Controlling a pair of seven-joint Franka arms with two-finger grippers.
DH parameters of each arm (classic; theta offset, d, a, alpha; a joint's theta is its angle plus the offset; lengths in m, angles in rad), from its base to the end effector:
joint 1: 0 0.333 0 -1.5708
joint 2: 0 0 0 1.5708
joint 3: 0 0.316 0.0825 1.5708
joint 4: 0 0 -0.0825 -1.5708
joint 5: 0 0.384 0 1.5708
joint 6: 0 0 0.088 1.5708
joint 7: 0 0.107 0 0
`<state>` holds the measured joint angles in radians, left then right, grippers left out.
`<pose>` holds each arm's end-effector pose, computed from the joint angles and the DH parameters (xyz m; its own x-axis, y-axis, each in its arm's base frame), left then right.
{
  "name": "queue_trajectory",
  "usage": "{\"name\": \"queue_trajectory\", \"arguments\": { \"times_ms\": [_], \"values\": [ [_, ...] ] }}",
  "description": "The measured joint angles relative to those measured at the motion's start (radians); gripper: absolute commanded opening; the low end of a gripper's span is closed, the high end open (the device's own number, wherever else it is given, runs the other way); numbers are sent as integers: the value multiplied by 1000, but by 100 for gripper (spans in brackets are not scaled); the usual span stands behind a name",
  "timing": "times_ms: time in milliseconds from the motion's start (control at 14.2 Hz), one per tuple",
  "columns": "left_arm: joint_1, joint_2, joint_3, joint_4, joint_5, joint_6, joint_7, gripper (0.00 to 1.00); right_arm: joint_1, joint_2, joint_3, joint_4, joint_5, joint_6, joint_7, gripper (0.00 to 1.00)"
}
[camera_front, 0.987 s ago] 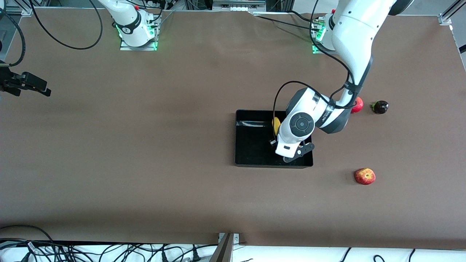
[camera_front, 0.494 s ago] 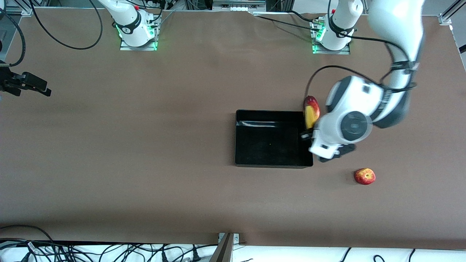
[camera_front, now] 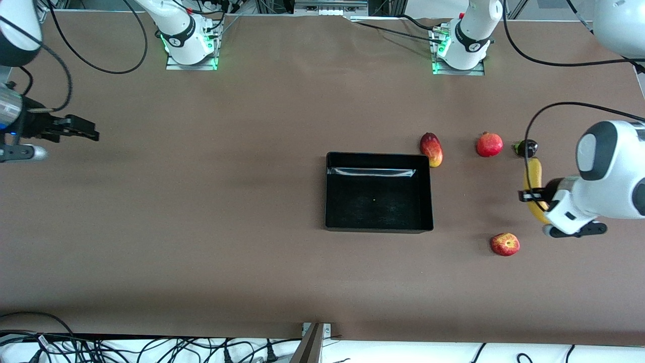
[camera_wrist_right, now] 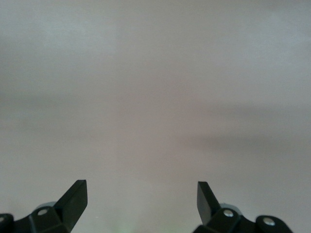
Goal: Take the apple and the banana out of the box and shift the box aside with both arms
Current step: 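Place the banana beside the apple while the right gripper reaches the tray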
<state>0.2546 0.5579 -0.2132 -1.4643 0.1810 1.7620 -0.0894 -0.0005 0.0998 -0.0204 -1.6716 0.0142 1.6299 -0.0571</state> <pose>0.6738 0.0666 0.3445 0.9660 0.0978 -0.2392 0.0825 -0.9939 -0.0732 0.5783 -0.0102 0.5252 0.9895 0.0354 -0.1401 0.0329 -0.9993 -0.0199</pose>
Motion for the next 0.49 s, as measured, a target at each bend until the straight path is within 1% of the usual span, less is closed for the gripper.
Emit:
{"name": "queue_trajectory", "arguments": {
  "times_ms": [212, 353, 494],
  "values": [
    [14, 81, -2, -6, 51, 156, 21, 0, 126, 57, 6, 27, 3, 55, 149, 100],
    [18, 133, 1, -7, 63, 265, 21, 0, 224, 120, 8, 36, 4, 153, 226, 100],
    [28, 167, 8, -7, 89, 347, 21, 0, 317, 197, 10, 44, 17, 241, 301, 100]
  ]
}}
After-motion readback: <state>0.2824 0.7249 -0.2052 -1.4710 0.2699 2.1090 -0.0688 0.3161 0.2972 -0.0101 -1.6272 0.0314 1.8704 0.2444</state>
